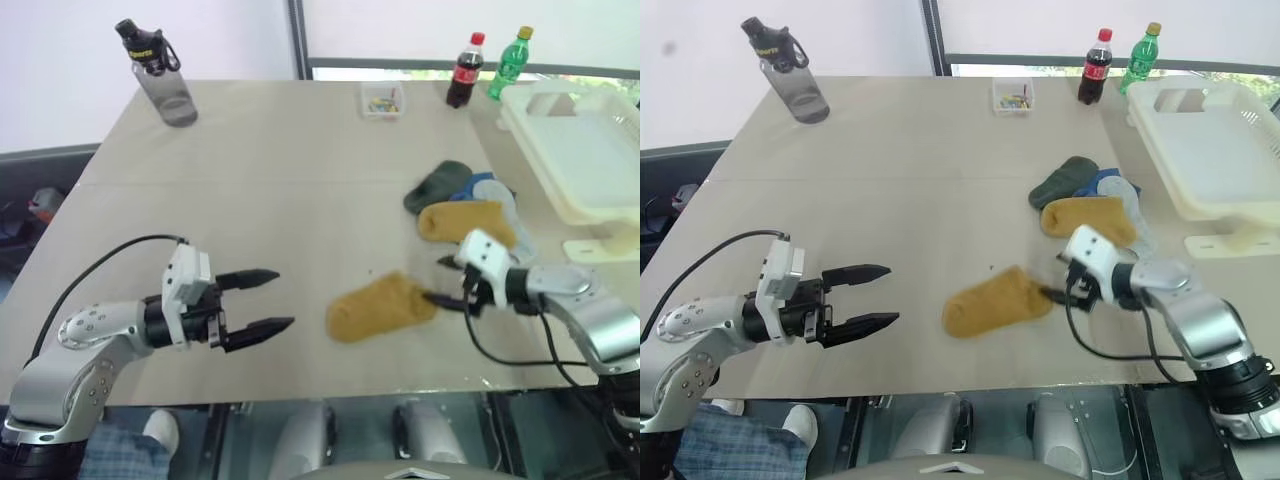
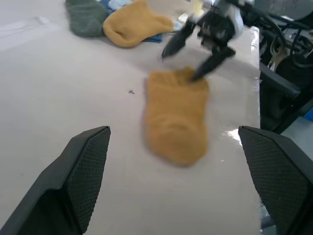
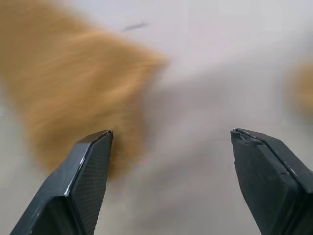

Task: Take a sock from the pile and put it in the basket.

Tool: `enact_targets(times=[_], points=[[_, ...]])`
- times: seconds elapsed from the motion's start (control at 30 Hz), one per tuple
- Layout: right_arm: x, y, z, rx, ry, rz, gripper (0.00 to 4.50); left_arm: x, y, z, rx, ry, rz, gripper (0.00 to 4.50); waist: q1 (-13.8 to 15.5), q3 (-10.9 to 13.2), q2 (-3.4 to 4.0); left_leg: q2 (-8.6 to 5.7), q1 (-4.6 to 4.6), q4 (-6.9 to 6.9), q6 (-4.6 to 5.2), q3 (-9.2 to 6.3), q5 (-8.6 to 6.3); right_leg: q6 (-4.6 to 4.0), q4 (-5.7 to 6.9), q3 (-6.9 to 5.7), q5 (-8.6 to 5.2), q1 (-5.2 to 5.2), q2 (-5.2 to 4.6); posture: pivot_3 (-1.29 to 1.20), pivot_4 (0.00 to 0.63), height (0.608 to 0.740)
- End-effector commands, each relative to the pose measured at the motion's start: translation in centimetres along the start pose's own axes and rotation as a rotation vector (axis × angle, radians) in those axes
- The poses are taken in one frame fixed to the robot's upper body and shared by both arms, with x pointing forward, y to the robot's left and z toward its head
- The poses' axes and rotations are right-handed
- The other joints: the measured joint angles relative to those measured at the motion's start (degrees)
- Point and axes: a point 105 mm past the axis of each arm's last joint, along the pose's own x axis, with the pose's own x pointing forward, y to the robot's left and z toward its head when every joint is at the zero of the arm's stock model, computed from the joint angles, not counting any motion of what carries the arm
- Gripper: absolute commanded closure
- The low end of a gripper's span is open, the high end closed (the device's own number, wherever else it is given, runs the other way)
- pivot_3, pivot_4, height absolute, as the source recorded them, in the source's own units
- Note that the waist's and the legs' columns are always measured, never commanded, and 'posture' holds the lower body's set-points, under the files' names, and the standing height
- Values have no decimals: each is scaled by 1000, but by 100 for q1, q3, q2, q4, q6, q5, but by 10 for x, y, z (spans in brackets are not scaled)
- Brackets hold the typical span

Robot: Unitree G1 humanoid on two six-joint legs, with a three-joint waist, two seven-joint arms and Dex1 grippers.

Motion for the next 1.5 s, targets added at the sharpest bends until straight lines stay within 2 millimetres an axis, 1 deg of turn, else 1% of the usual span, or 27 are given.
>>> enact_targets(times=[0.03,0.1,0.23,0.3,0.4,0.53,0.63,0.7,0.8,0.83,1.0,1.07,1.13,1.17,1.23,1.27,1.3,1.5], points=[[-5,-35,21,-46,-91,-200,534,-1,5,15,66,-59,1,0,-6,2,2,1,1,-2,-2,0,1,0,0,0,0,0,4,0,150,740],[1,-44,21,-79,-87,-275,534,0,7,20,81,-74,-5,0,8,2,3,2,-3,-4,-23,0,13,-1,2,-1,-1,-5,13,0,150,740],[10,-52,21,-144,-83,-351,534,1,9,24,100,-78,-9,0,9,5,3,-3,-8,-4,-23,5,14,0,0,-1,-1,-7,24,0,150,740],[15,-53,23,-173,-89,-360,534,1,10,25,104,-76,-8,0,8,7,4,-6,-8,-2,-22,10,14,1,1,-4,-1,-7,33,0,150,740],[25,-49,28,-227,-97,-342,534,1,11,24,109,-68,-8,0,0,9,5,-8,-4,1,-17,21,13,3,10,-9,0,-8,38,0,150,740],[34,-51,24,-283,-60,-348,534,1,11,25,114,-67,-7,0,-4,10,4,-4,2,3,-9,23,8,3,19,-7,0,-9,49,0,150,740],[35,-51,25,-273,-71,-340,1367,1,11,26,117,-65,-4,0,7,12,4,-3,2,4,-11,23,9,3,21,-7,-1,-9,51,0,150,740],[35,-50,25,-267,-70,-334,2415,0,10,26,116,-64,-2,0,3,12,4,-3,2,5,-14,24,11,3,21,-4,-1,-9,50,0,150,740],[37,-46,23,-271,-66,-308,3836,1,9,24,112,-63,-1,0,0,12,5,-3,2,5,-14,24,11,3,23,-4,-1,-9,50,0,150,740],[38,-45,24,-265,-70,-302,4479,1,9,24,111,-63,-1,0,-1,12,5,-2,3,5,-14,24,11,3,23,-4,0,-9,51,0,150,740],[44,-40,22,-258,-57,-276,4479,3,8,23,106,-64,-4,0,-1,12,5,-1,4,6,-14,24,11,3,26,-3,0,-10,53,0,150,740],[46,-39,26,-236,-74,-268,4479,3,8,23,106,-63,-3,0,-1,12,5,-1,4,6,-14,24,11,3,26,-3,0,-9,53,0,150,740],[47,-38,30,-209,-93,-257,3955,3,9,23,105,-63,-2,0,-3,12,5,-1,4,7,-15,24,11,3,26,-3,0,-9,53,0,150,740],[48,-37,32,-195,-95,-253,3612,3,9,23,104,-63,-1,0,-3,12,5,-1,4,7,-16,24,12,3,26,-3,-1,-10,54,0,150,740],[50,-38,33,-189,-90,-269,2627,3,8,23,101,-61,-2,0,-2,12,5,-1,4,6,-17,24,13,3,26,-3,0,-9,54,0,150,740],[52,-39,32,-194,-79,-279,2337,3,8,23,100,-60,-2,0,-2,12,5,-1,4,6,-17,24,13,3,26,-3,0,-9,54,0,150,740],[54,-39,31,-193,-68,-283,1884,3,7,23,99,-60,-2,0,-2,12,5,-1,4,7,-20,24,14,3,26,-3,0,-10,54,0,150,740],[62,-44,22,-133,-25,-312,1884,3,7,22,98,-55,1,0,-4,12,5,-1,5,7,-22,24,16,3,28,-3,0,-10,55,0,150,740]])
